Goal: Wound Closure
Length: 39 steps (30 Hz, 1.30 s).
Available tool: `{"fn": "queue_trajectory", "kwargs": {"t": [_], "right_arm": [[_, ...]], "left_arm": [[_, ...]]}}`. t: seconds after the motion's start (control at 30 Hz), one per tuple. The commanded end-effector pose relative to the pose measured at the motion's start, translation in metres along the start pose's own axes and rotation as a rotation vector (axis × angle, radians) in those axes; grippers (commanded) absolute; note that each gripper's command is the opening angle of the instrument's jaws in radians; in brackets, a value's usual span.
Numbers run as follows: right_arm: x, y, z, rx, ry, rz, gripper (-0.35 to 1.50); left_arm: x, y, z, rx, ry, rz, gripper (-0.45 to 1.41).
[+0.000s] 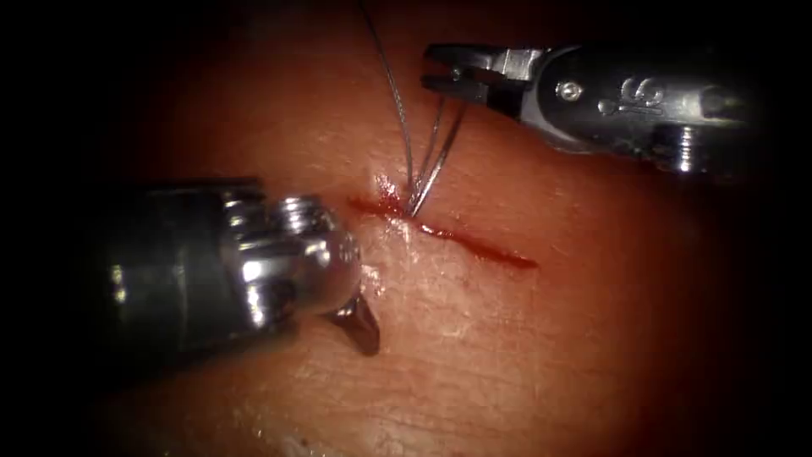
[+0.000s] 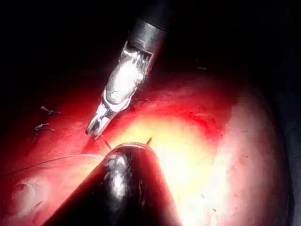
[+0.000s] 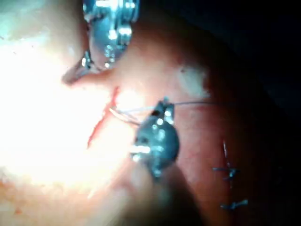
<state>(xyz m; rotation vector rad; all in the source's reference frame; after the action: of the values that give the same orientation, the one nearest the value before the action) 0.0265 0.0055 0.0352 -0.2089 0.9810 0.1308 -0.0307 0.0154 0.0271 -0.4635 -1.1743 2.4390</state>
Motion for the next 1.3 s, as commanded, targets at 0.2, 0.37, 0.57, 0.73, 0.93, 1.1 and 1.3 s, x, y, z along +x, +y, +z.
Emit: {"fn": "queue_trajectory", "kwargs": {"t": [0.2,0.37,0.57,0.73,0.93,1.1,1.3], "right_arm": [[0.0003,0.0003,0.0012,-0.014,0.000,0.021,-0.35],[0.0005,0.0001,0.0013,-0.022,-0.007,0.036,-0.35],[0.0006,0.0001,0.0013,-0.044,-0.011,0.092,-0.35],[0.0007,0.0000,0.0013,-0.034,0.003,0.141,-0.35],[0.0002,-0.0001,0.0015,-0.014,0.045,0.258,-0.35],[-0.0005,0.0000,0.0018,0.029,0.095,0.330,-0.35],[-0.0011,-0.0002,0.0020,0.043,0.115,0.399,-0.35]], "left_arm": [[0.0003,-0.0011,0.0007,-0.013,0.018,0.007,-0.08],[0.0000,-0.0017,0.0008,-0.015,0.021,0.011,-0.08],[-0.0004,-0.0022,0.0007,-0.018,0.023,0.021,-0.10],[-0.0008,-0.0028,0.0012,-0.017,0.027,0.025,-0.10],[-0.0011,-0.0031,0.0013,-0.015,0.026,0.029,-0.12],[-0.0011,-0.0031,0.0013,-0.015,0.026,0.028,-0.12],[-0.0011,-0.0031,0.0013,-0.015,0.026,0.028,-0.13]]}}
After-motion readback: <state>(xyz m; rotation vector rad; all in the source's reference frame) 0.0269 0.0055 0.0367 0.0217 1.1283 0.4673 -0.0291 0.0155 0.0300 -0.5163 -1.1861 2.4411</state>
